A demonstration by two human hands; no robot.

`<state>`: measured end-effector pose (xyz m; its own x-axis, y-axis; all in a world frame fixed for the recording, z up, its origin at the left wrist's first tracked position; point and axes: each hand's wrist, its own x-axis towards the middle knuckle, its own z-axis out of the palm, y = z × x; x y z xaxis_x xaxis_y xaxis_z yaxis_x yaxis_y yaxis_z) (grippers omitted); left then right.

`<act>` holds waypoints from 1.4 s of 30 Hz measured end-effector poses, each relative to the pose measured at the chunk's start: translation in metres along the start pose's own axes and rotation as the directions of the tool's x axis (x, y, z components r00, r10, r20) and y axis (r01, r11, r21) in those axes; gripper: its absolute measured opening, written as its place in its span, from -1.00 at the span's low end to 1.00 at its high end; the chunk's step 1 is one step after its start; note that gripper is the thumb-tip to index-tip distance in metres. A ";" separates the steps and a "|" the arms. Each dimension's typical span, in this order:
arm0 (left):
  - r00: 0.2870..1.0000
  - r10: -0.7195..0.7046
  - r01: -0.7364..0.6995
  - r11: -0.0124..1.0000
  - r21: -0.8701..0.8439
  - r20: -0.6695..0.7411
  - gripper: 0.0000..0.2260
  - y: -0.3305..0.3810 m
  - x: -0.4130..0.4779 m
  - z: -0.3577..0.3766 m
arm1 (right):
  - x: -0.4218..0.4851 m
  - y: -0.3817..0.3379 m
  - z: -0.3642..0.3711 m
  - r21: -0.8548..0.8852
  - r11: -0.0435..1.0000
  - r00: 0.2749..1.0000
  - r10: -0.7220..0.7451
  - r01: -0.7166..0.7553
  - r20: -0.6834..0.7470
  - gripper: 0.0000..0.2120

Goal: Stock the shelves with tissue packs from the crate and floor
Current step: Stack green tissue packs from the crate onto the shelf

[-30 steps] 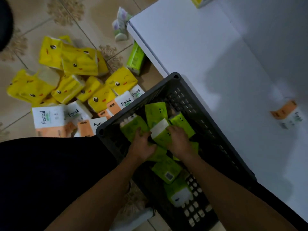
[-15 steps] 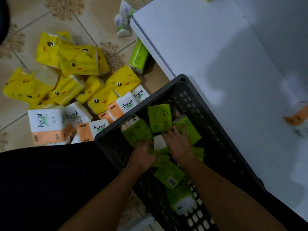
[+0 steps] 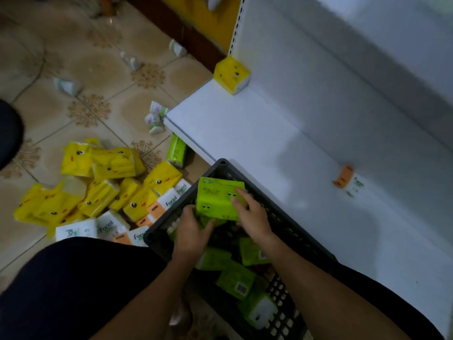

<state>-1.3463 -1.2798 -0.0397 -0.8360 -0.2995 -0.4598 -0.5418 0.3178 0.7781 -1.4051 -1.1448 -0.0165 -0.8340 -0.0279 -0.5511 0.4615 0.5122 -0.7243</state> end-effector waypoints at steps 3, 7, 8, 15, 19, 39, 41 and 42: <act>0.988 0.130 -0.131 0.991 -0.007 -0.083 -0.67 0.032 -0.013 -0.040 | -0.040 -0.036 -0.009 -0.004 0.990 0.990 -0.143 0.143 -0.012 -0.33; 0.939 0.327 -0.333 0.942 -0.041 -0.107 -0.47 0.081 -0.046 -0.092 | -0.084 -0.090 -0.021 -0.121 0.924 0.920 -0.375 0.362 -0.116 -0.28; 0.918 0.374 -0.378 0.926 -0.010 -0.129 -0.45 0.095 -0.056 -0.106 | -0.095 -0.106 -0.025 -0.128 0.908 0.900 -0.415 0.399 -0.137 -0.28; 0.744 0.637 -0.638 0.767 0.068 -0.204 -0.48 0.203 -0.102 -0.183 | -0.168 -0.208 -0.066 -0.185 0.723 0.693 -0.691 0.666 -0.205 -0.36; 0.592 0.777 -0.773 0.623 0.124 -0.214 -0.41 0.266 -0.118 -0.190 | -0.197 -0.241 -0.113 -0.270 0.632 0.554 -0.771 0.726 -0.314 -0.41; 0.521 0.820 -0.850 0.522 0.063 0.236 -0.58 0.398 -0.116 -0.073 | -0.185 -0.215 -0.296 -0.325 0.832 0.482 -0.532 0.449 -0.696 -0.45; 0.540 0.809 -0.840 0.534 0.092 0.235 -0.60 0.396 -0.108 -0.076 | -0.178 -0.220 -0.298 -0.345 0.854 0.515 -0.513 0.390 -0.687 -0.45; 0.552 0.801 -0.833 0.544 0.104 0.230 -0.60 0.394 -0.104 -0.078 | -0.175 -0.222 -0.299 -0.366 0.866 0.527 -0.498 0.340 -0.689 -0.45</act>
<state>-1.4663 -1.1933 0.3477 -0.9158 0.2963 0.2712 0.3924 0.5154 0.7618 -1.4523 -0.9968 0.3642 -0.8775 0.3218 0.3555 0.0058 0.7483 -0.6633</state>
